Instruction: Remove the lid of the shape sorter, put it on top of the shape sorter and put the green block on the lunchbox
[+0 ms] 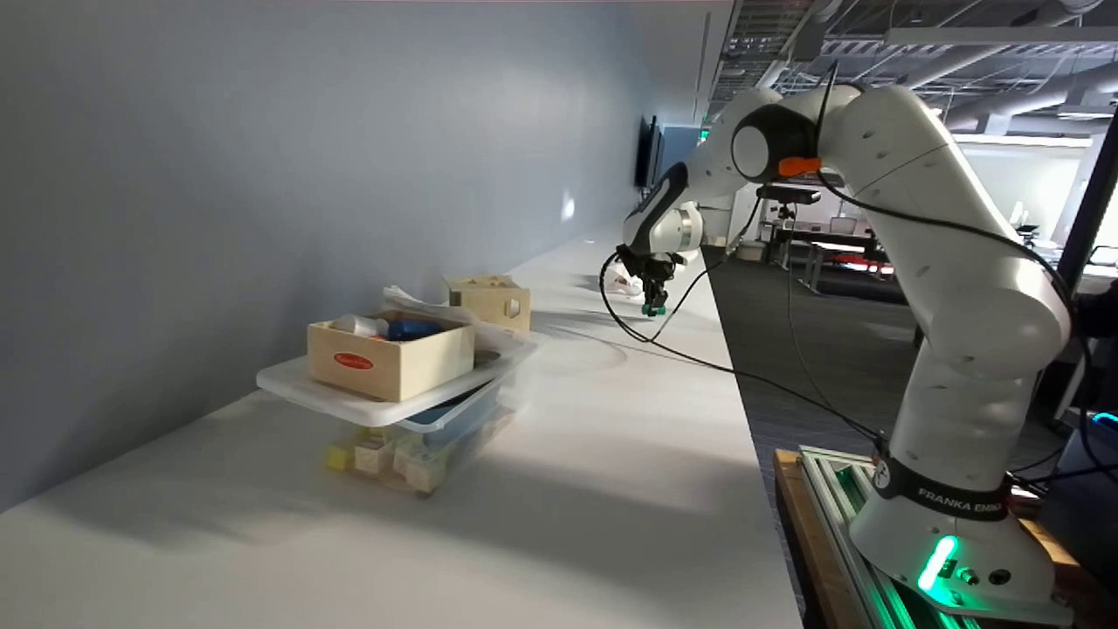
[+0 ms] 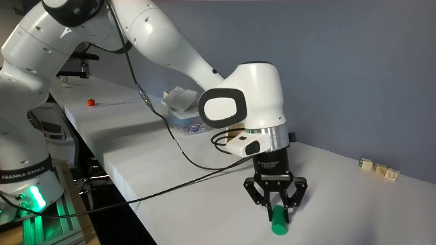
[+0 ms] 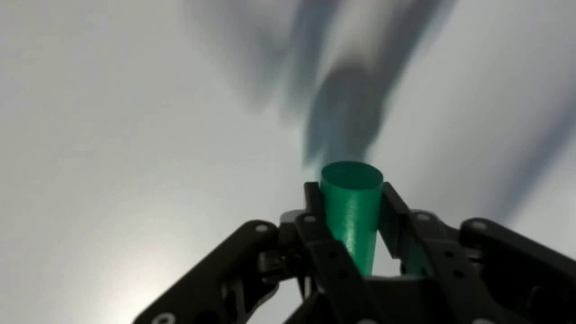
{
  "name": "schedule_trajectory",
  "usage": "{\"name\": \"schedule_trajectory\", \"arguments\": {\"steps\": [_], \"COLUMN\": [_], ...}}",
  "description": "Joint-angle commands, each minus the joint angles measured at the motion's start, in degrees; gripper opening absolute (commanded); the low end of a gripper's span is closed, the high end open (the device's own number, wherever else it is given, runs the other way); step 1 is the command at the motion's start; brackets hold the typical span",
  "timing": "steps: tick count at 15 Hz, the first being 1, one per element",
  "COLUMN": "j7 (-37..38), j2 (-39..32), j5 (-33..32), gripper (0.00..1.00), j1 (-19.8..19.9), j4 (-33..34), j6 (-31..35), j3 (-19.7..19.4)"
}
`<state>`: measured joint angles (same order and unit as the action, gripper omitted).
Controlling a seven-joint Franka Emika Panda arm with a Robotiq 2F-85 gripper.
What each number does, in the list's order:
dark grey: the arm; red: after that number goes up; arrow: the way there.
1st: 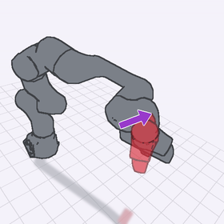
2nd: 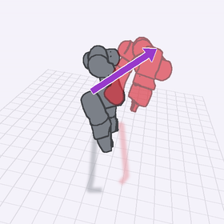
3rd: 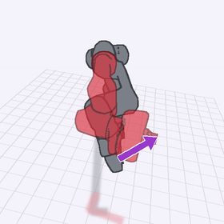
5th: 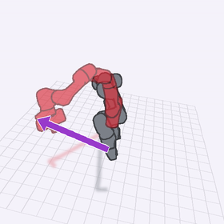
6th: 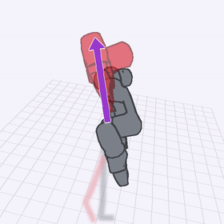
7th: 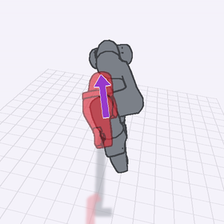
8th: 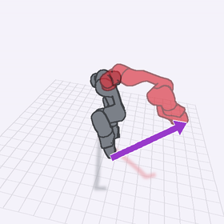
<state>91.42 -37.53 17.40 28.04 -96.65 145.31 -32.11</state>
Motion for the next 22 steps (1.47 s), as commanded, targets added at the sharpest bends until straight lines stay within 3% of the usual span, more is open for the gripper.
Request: {"name": "schedule_trajectory", "arguments": {"steps": [1,7,11,19,20,22], "j7": [-5.73,-12.3,-19.73,-40.93,-35.68,-38.51], "j2": [9.66,20.5,25.87,26.7,25.89,25.76], "j5": [-2.2,-5.53,-4.94,-2.26,-3.58,-3.5], "gripper": [0.08,0.08,0.08,0.08,0.33,0.33], "j1": [-2.1,-9.46,-12.31,-14.13,-14.61,-14.79], "j4": [-5.97,-9.3,-11.2,-11.9,-11.04,-11.05], "j6": [4.07,4.82,3.63,0.5,1.35,1.0], "j3": [2.58,7.42,12.39,19.78,18.33,19.0]}}
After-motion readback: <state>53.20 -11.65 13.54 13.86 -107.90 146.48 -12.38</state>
